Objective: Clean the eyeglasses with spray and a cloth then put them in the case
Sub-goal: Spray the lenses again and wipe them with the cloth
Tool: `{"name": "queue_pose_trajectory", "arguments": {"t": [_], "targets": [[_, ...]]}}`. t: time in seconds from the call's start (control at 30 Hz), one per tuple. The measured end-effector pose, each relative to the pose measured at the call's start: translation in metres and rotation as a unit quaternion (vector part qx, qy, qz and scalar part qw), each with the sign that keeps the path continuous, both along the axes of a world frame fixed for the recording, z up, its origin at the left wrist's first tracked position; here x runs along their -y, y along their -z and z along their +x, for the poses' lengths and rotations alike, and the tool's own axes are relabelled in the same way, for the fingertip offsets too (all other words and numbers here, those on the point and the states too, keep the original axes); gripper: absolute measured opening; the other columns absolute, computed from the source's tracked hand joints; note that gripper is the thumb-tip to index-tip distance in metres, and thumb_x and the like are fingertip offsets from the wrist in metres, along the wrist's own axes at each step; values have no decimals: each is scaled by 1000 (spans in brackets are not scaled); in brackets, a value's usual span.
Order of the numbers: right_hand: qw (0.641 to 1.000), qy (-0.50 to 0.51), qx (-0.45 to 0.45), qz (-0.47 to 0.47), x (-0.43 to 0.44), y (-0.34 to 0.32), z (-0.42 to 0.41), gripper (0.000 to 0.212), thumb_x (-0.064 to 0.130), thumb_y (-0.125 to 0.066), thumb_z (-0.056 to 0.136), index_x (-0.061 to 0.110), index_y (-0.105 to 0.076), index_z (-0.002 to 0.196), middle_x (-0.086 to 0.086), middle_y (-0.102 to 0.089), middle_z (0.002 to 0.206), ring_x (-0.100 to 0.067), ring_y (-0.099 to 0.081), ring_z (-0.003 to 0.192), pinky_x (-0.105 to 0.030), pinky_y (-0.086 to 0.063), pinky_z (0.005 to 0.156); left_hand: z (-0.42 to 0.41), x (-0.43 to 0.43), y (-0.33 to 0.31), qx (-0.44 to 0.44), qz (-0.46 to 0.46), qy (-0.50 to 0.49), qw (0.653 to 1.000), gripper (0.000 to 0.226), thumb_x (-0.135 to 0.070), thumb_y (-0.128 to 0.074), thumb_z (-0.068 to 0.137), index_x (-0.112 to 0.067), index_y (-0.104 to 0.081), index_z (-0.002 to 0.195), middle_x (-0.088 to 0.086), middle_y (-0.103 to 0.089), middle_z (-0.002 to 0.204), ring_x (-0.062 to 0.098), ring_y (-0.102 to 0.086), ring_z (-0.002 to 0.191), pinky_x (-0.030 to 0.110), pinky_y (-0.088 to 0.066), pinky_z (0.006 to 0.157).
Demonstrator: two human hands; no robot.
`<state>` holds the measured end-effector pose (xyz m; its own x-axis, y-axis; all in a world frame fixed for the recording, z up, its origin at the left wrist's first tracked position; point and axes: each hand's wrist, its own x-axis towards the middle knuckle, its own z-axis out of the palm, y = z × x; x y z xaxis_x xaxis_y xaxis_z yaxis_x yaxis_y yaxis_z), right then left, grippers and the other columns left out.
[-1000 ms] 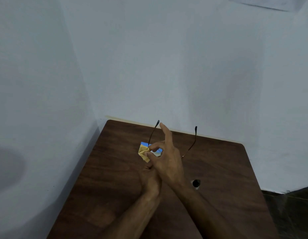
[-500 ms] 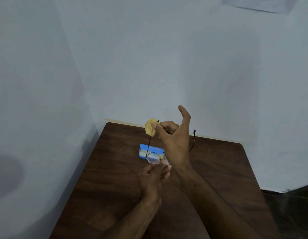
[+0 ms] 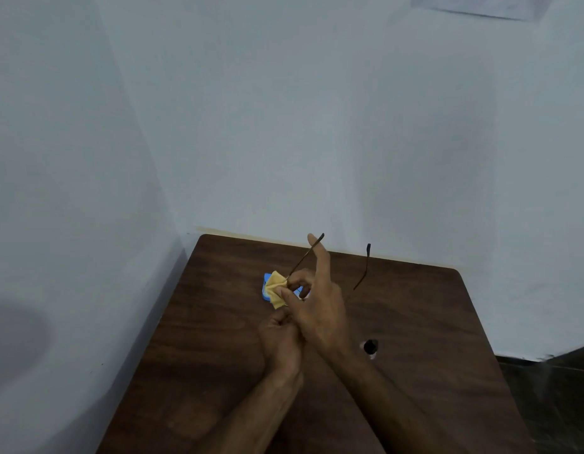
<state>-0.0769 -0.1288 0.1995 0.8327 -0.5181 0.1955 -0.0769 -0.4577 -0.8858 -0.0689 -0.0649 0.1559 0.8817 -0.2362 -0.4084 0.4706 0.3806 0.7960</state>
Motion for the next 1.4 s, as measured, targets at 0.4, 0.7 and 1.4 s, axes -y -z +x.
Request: {"name": "queue_pose_trajectory", "arguments": {"t": [0.4,0.7,1.4], "targets": [[999,9,47,9,-5,-7,6,111,13,-87,85,34,-14,167,12,-77,90,-6,-74,91,-14,-54,82,2,-5,-3,35,47,24,998,18,16,-53,97,10,-70,92,2,-71,64,13,-68,59,20,-54,56],[988,61,114,79,2,-40,22,110,13,-87,86,32,-14,165,6,-79,89,-11,-77,86,-30,-62,89,-5,-1,8,-7,18,9,1000,6,8,-69,92,14,-70,93,6,-72,65,10,-68,54,20,-53,50],[944,147,188,229,24,-64,39,77,12,-76,97,25,-31,158,-3,-83,98,-17,-81,86,-49,-59,104,6,0,16,-88,-35,7,995,16,-6,-77,91,1,-77,105,17,-81,93,19,-79,77,26,-65,65]]}}
